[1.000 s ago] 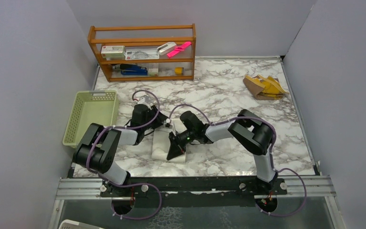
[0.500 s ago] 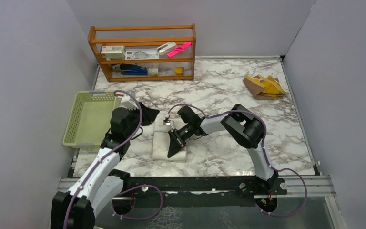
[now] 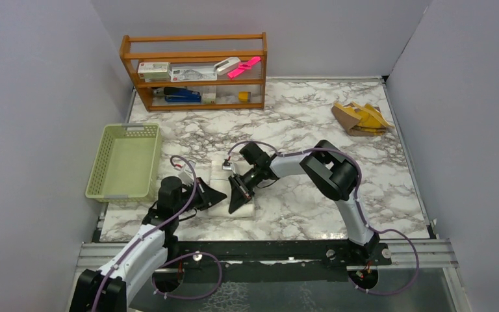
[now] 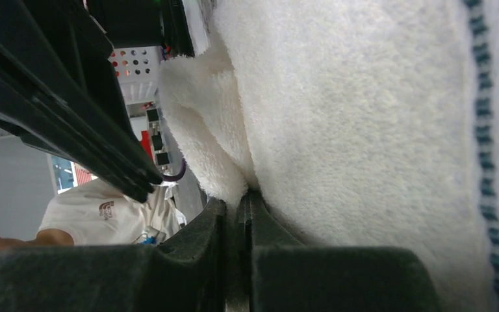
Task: Roll the towels
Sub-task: Roll the towel at the center of the board.
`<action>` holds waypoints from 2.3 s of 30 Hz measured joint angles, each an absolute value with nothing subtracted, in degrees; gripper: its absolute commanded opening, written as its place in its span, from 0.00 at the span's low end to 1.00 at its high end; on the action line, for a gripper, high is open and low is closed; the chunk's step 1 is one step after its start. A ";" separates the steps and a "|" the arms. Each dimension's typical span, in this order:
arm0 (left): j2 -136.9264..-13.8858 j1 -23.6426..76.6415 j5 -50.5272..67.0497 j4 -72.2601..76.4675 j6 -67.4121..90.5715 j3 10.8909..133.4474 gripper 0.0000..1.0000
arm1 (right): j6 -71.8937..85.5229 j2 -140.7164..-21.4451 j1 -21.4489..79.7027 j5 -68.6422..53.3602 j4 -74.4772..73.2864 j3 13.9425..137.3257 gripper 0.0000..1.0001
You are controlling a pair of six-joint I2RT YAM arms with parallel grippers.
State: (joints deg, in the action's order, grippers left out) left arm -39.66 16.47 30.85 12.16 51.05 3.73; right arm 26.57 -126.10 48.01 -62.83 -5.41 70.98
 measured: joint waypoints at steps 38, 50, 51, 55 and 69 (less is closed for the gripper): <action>-58.74 22.52 11.00 12.19 45.21 11.79 0.00 | 10.81 -129.47 43.72 -54.78 -24.53 88.75 0.40; -55.24 22.55 8.51 9.39 45.28 10.96 0.00 | -2.44 -96.01 42.78 -30.26 1.08 57.10 0.45; -55.29 22.57 8.51 9.39 45.28 10.96 0.00 | -4.62 -93.23 43.09 -30.55 5.65 53.25 0.45; -55.64 22.59 8.51 9.63 45.25 10.96 0.00 | -17.58 -89.91 46.89 -33.34 17.54 43.46 0.44; -55.48 22.59 8.51 9.56 45.25 10.96 0.00 | -44.25 -99.68 60.10 -25.43 19.90 44.75 0.42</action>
State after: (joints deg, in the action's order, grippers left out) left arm -55.48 22.59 8.51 9.56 45.25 10.96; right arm -44.25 -99.68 60.10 -25.43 19.90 44.75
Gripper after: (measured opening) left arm 0.010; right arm 0.421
